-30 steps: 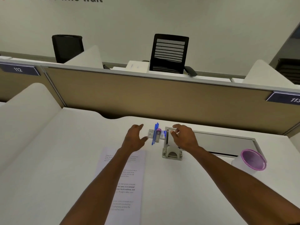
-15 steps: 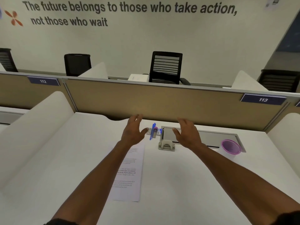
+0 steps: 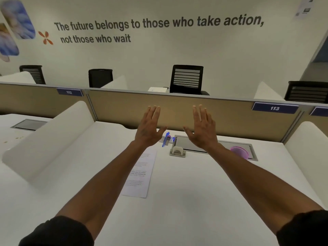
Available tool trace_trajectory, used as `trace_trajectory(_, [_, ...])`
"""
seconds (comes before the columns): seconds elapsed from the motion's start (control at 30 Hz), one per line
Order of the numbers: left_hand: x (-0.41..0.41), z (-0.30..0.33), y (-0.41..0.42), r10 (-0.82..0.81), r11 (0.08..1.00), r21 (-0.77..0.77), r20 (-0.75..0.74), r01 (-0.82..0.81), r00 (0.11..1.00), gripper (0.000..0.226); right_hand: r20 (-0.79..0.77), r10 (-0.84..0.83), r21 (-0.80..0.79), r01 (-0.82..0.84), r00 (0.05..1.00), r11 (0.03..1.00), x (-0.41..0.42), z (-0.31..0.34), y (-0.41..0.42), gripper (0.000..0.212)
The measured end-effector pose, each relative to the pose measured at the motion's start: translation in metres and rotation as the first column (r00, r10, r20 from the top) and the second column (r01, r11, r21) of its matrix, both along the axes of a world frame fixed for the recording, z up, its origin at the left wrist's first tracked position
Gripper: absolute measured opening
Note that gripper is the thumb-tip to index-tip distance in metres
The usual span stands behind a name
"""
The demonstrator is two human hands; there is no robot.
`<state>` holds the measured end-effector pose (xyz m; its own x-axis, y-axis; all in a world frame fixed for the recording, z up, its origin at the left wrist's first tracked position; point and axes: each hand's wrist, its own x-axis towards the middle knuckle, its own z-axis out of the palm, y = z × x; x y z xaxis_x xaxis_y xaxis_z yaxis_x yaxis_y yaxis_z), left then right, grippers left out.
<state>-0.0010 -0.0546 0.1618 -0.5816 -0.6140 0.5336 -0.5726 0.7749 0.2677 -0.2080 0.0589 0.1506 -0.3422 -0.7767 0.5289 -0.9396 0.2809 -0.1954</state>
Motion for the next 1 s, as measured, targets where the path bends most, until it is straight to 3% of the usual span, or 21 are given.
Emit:
trace_trajectory(0.3, [0.041,-0.021,0.039,0.129,0.991,0.043,0.001,-0.129,0.992,0.076,0.089,0.136,0.011,-0.138,0.987,0.99,0.039,-0.025,0.016,0.084])
trace_trajectory(0.53, [0.092,-0.054,0.019,0.234,0.965,0.111,0.05,-0.238,0.971,0.078,0.149,0.209,0.053,-0.219,0.966,0.974,0.092,-0.052,-0.011,0.084])
trace_trajectory(0.8, [0.134,-0.092,-0.022,0.278,0.918,0.266,0.091,-0.293,0.956,0.079,0.247,0.199,0.133,-0.236,0.948,0.963,0.138,-0.092,-0.052,0.085])
trace_trajectory(1.0, [0.167,-0.147,-0.032,0.306,0.828,0.438,0.172,-0.351,0.936,0.079,0.343,0.152,0.226,-0.238,0.927,0.945,0.172,-0.141,-0.062,0.085])
